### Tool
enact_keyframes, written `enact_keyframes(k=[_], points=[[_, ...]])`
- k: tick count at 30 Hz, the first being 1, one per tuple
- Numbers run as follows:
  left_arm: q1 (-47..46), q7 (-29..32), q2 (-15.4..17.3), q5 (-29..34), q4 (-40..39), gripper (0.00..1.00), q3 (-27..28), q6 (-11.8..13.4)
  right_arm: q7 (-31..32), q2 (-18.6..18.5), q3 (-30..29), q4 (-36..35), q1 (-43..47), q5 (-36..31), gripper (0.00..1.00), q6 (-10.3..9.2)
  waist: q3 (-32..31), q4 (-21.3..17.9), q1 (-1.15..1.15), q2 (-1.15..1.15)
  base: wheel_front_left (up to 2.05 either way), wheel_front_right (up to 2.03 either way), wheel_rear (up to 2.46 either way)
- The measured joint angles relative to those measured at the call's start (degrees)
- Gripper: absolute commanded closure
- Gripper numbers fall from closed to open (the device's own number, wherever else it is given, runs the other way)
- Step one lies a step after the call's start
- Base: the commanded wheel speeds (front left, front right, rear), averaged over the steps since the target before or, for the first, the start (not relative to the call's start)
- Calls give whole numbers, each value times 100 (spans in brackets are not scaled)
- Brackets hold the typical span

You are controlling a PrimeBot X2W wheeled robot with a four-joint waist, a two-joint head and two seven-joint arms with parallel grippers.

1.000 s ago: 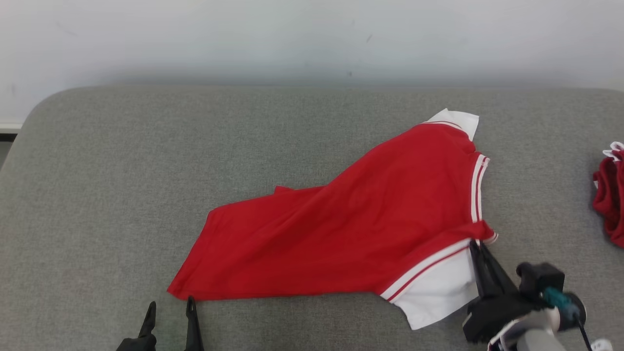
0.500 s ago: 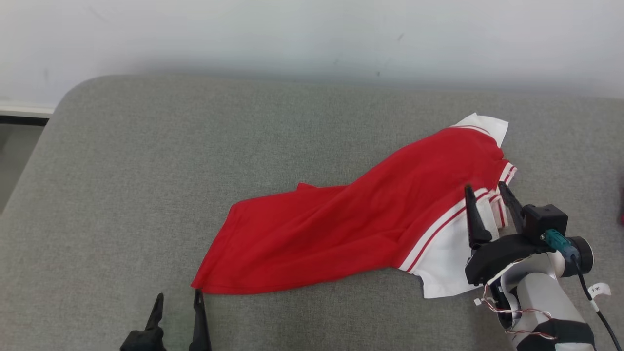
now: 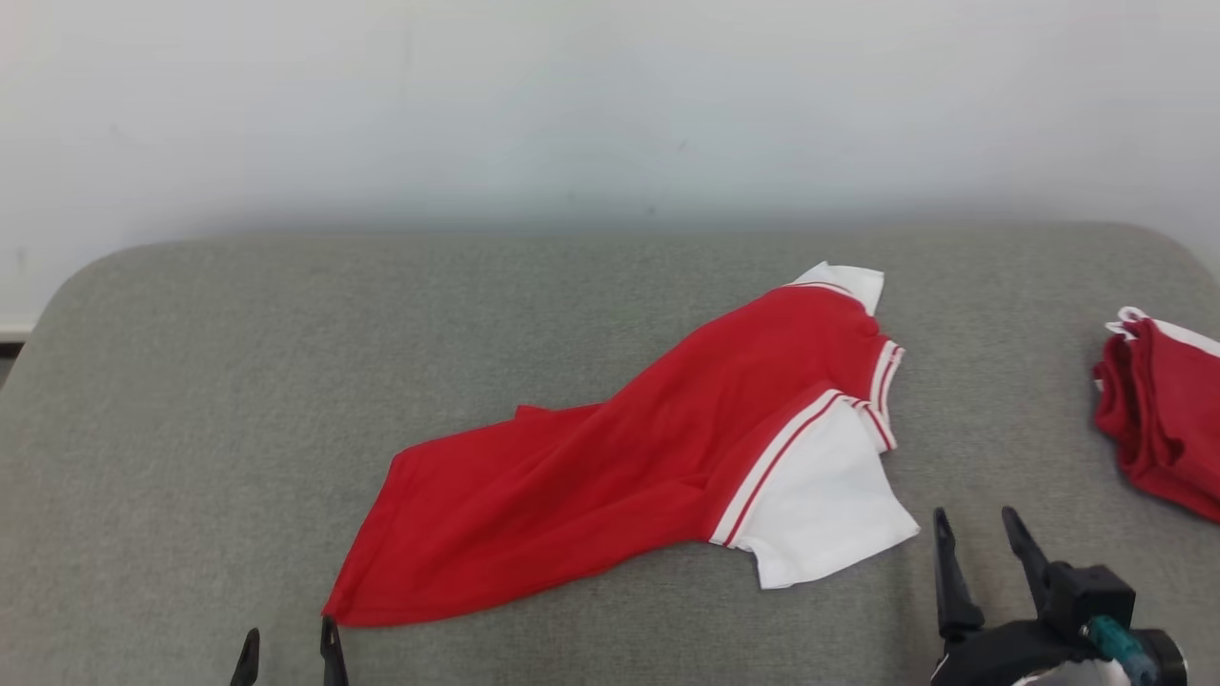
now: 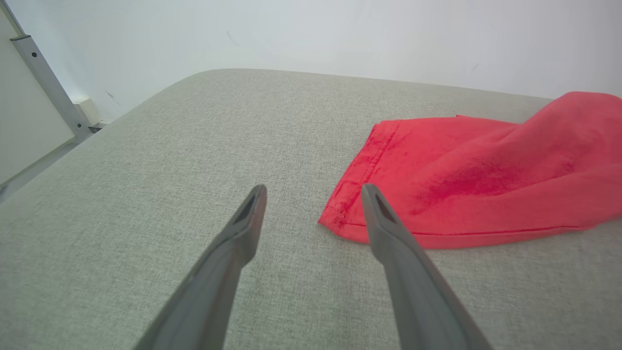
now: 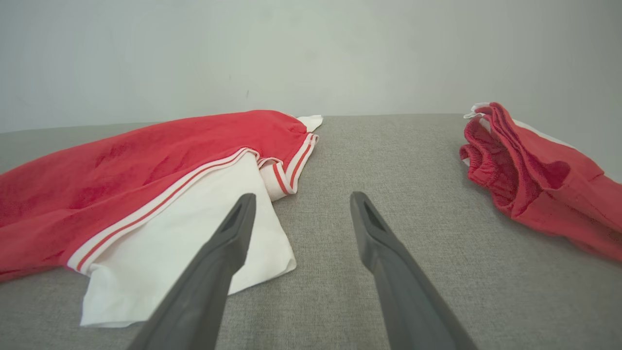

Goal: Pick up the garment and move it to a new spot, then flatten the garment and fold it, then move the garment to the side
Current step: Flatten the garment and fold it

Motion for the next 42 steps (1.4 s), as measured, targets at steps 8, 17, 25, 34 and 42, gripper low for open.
enact_keyframes(k=[8, 17, 25, 34, 42], points=[[172, 0, 1, 207, -12, 0, 105, -224, 0, 220, 266, -256, 399, 27, 0, 1, -260, -247, 0, 0, 0, 0, 0], [355, 1, 3, 188, -32, 0, 80, -397, 1, 344, 639, -301, 533, 90, 0, 1, -480, -325, 0, 0, 0, 0, 0], [359, 0, 2, 179, -51, 0, 87, -434, 0, 377, 850, -443, 537, 166, 0, 0, -543, -334, 0, 0, 0, 0, 0], [359, 0, 2, 179, -58, 0, 122, -455, 0, 388, 902, -465, 571, 222, 0, 0, -546, -318, 0, 0, 0, 0, 0], [282, 0, 3, 30, -135, 0, 44, -394, 1, 386, 912, -457, 530, 236, 0, 1, -327, -314, 1, 0, 0, 0, 0]])
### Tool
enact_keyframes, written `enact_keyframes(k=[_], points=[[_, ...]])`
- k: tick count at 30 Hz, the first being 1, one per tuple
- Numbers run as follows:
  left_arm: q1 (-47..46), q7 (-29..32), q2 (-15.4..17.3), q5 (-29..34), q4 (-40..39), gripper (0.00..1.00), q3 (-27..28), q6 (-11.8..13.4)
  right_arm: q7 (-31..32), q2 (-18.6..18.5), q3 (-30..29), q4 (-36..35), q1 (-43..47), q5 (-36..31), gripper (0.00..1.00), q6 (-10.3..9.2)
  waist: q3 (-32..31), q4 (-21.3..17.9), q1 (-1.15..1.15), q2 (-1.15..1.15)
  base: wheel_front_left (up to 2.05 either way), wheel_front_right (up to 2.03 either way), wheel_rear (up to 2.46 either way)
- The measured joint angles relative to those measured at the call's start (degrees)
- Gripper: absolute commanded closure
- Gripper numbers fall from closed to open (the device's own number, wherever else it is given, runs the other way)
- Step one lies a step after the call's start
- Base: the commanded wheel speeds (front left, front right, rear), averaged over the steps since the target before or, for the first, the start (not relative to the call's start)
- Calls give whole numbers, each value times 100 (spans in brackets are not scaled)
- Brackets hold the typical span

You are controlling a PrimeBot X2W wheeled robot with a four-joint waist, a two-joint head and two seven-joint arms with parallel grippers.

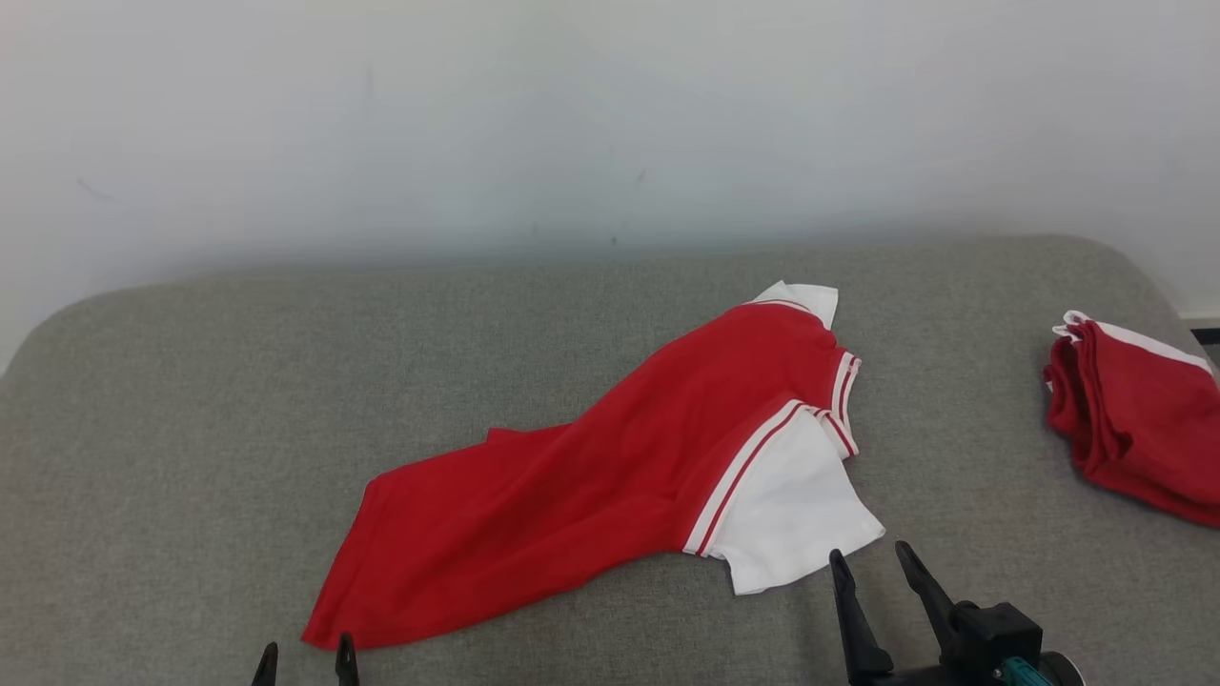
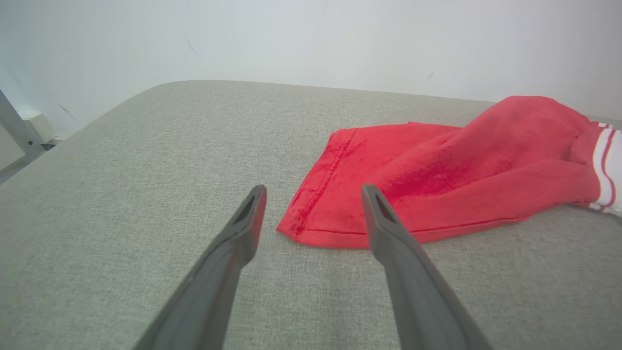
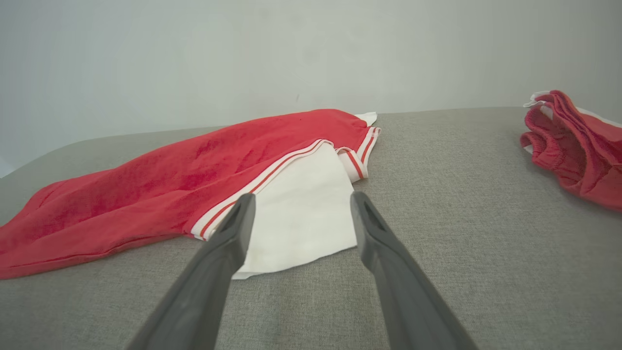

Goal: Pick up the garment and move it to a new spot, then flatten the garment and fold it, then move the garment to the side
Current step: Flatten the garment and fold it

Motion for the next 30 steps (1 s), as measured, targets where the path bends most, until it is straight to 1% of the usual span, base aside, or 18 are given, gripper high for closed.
enact_keyframes(k=[6, 12, 15, 17, 18, 19, 27, 29, 30], points=[[-198, 1, 1, -350, 277, 0, -83, 78, 0, -30, -33, 16, -103, 7, 0, -1, 284, 11, 0, 0, 0, 0, 0], [-725, 0, 0, -547, 491, 0, -148, 156, 0, -91, -142, 0, -385, 19, 0, 0, 716, 29, 1, 1, 0, 0, 0], [-876, 1, -3, -688, 669, 0, -122, 255, 0, -129, -142, 12, -505, 18, 0, -1, 939, 41, 1, 1, 0, 0, 0], [-962, 0, -1, -759, 728, 0, -94, 344, 0, -130, -140, 3, -571, 16, 0, -1, 1077, 48, 1, 1, 0, 0, 0], [-1023, 0, -2, -811, 765, 0, -55, 426, -1, -133, -140, 5, -619, 16, 0, -1, 1207, 55, 1, 2, 0, 0, 0], [-1041, 0, 0, -815, 776, 0, -43, 446, 0, -149, -142, 15, -642, 16, 0, -1, 1264, 59, 1, 1, 0, 0, 0], [-1139, -5, -1, -936, 898, 0, -94, 498, 0, -226, -275, 108, -750, -9, 0, -1, 1574, 99, 1, 1, 0, 0, 0], [-1169, -7, -1, -939, 898, 64, -114, 504, -1, -241, -319, 138, -754, -24, 0, 0, 1612, 110, 1, 1, 0, 0, 0], [-1185, -8, 5, -938, 895, 100, -126, 503, -1, -242, -344, 163, -759, -35, 0, -1, 1627, 113, 1, 1, 0, 0, 0]])
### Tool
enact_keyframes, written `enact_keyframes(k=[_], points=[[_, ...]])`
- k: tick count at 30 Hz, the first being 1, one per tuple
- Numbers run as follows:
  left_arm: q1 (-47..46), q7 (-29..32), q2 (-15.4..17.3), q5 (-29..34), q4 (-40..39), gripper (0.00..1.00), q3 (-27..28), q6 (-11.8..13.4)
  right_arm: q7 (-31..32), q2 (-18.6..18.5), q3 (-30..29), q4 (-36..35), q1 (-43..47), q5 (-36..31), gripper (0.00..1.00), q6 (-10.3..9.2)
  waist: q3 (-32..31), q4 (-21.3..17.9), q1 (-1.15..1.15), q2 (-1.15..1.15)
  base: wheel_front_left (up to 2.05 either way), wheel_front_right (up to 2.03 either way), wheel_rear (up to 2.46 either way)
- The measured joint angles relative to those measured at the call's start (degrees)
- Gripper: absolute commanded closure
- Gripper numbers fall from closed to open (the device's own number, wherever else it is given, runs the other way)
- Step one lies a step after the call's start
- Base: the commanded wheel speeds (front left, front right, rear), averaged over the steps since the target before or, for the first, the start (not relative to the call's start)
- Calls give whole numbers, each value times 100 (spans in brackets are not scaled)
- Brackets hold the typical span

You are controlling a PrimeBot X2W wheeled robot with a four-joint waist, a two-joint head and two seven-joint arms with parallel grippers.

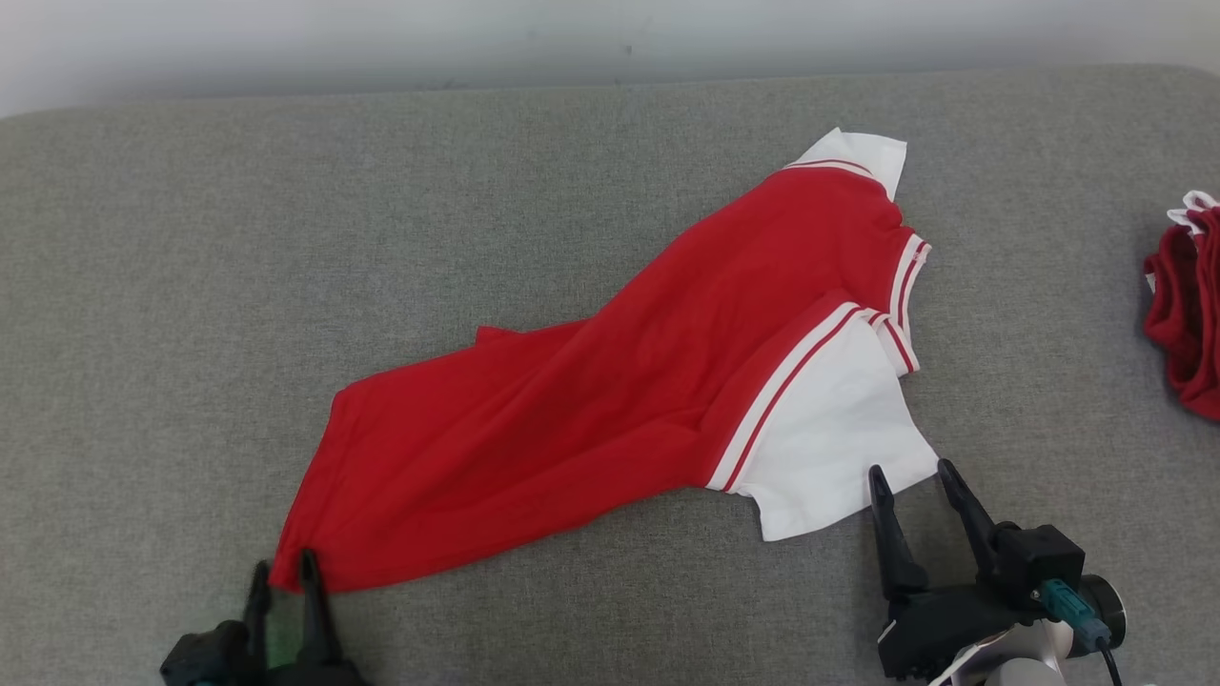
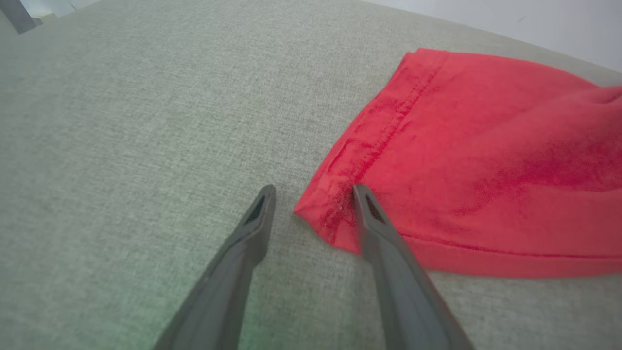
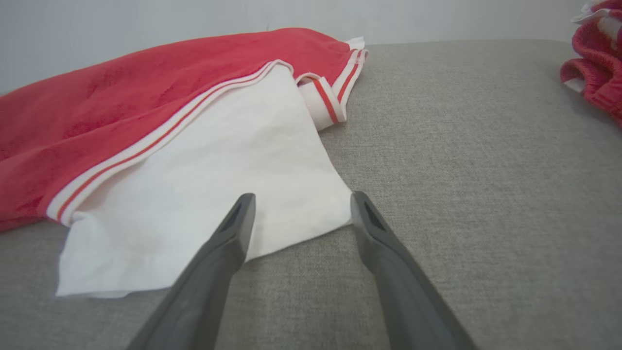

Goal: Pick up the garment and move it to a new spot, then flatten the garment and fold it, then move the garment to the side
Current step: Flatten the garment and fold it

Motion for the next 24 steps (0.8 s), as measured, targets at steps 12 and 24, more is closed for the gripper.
enact_keyframes(k=[12, 24], points=[[-102, 0, 5, 107, -138, 100, -303, -110, 1, 42, -338, 210, -202, -44, 0, 0, 142, 79, -1, 0, 0, 0, 0], [-115, 8, -3, 363, -485, 100, -242, -212, 1, 51, -222, 449, -416, 198, 100, 0, 50, 177, -1, 0, 0, 0, 0]])
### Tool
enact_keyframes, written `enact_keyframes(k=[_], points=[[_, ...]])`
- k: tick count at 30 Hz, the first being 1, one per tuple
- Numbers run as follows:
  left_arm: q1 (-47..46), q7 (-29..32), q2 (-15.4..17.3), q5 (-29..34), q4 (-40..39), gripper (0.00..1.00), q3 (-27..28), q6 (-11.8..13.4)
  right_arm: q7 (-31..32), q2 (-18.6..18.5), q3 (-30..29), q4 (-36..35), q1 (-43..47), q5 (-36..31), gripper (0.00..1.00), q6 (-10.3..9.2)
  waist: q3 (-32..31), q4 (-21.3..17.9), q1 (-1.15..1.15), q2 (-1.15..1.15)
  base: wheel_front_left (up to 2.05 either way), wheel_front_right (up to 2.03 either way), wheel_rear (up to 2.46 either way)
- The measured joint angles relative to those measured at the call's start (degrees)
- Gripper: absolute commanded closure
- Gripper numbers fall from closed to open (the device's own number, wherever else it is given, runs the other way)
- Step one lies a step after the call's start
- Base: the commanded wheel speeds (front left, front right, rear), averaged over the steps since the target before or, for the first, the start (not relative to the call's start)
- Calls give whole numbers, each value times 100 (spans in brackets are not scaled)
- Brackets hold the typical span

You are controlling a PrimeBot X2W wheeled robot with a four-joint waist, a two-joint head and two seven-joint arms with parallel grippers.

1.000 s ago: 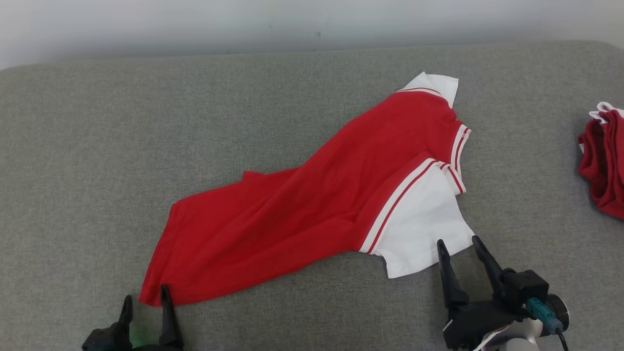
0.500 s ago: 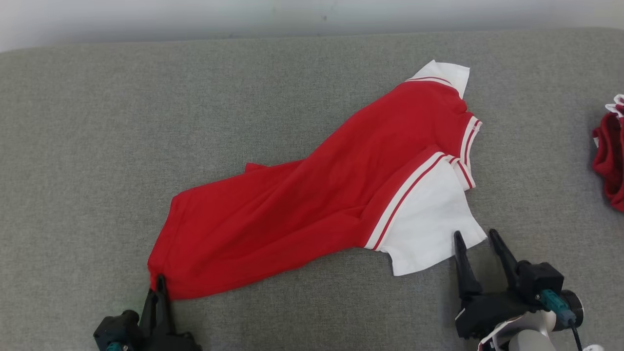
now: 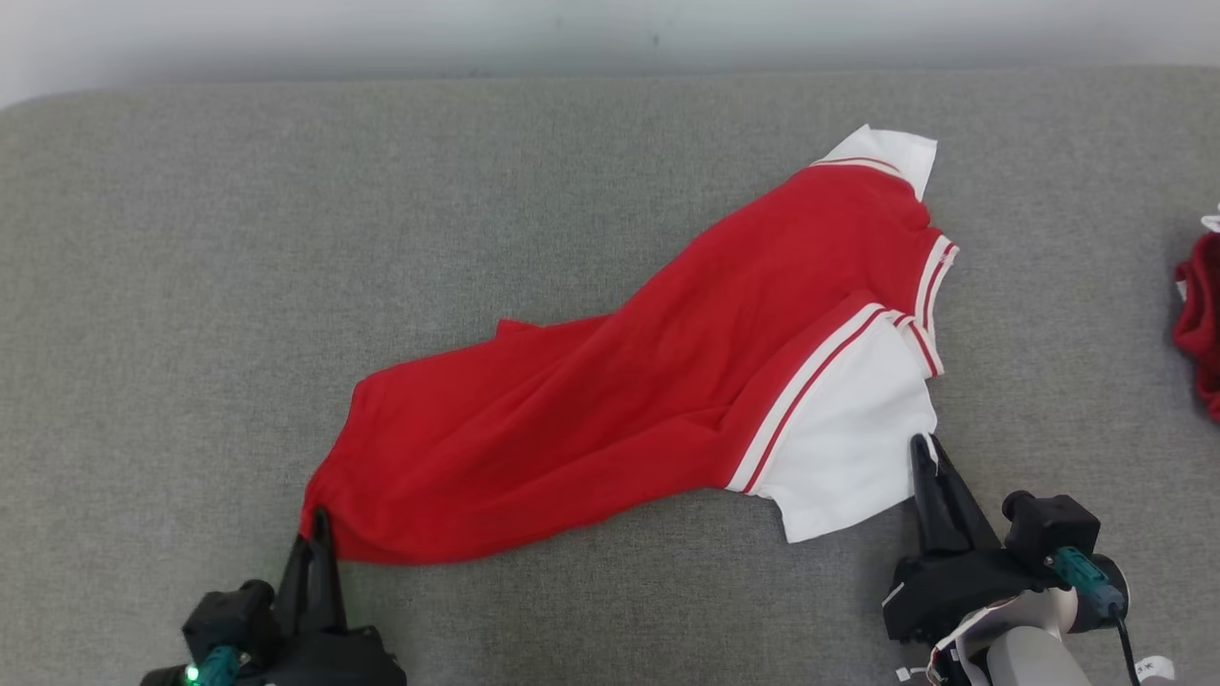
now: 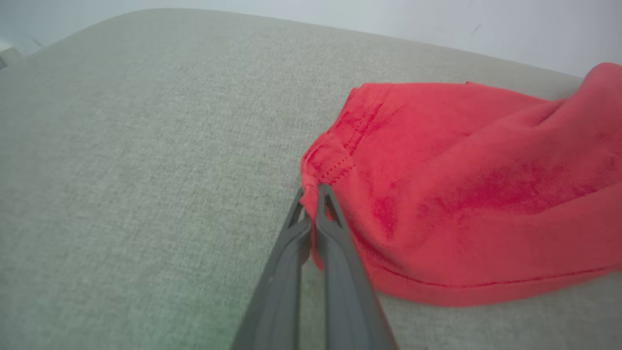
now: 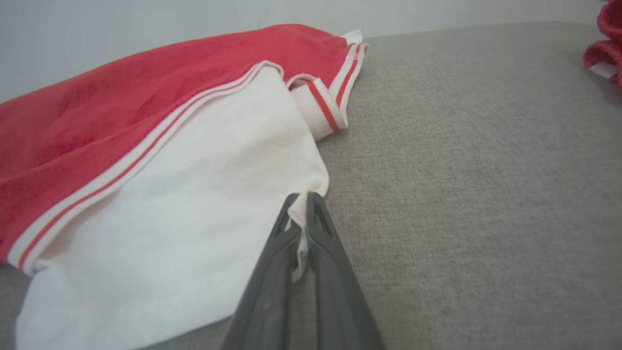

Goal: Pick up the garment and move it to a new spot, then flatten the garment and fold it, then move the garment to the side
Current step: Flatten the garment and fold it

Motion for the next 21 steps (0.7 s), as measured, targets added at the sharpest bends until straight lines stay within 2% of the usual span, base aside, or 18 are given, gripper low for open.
enact_keyframes(k=[3, 10, 15, 21], points=[[44, 0, 0, 100, -364, 100, 165, -59, -1, 16, -21, -357, 54, 144, 100, 0, -152, -27, 0, 0, 0, 0, 0], [-115, 1, 51, 616, -1150, 100, 560, -454, 0, -105, 125, -1267, -252, 526, 100, 0, -708, -113, 0, 0, 0, 0, 0], [-806, 1, 512, 928, -1419, 100, 666, -660, 0, -412, 249, -1746, -1001, 692, 100, 0, -1197, -181, -1, 0, 0, 0, 0], [-2047, 0, 1198, 1039, -1319, 100, 602, -762, 0, -877, 467, -1841, -2147, 779, 100, 1, -1698, -254, -2, -1, 0, 0, 0]])
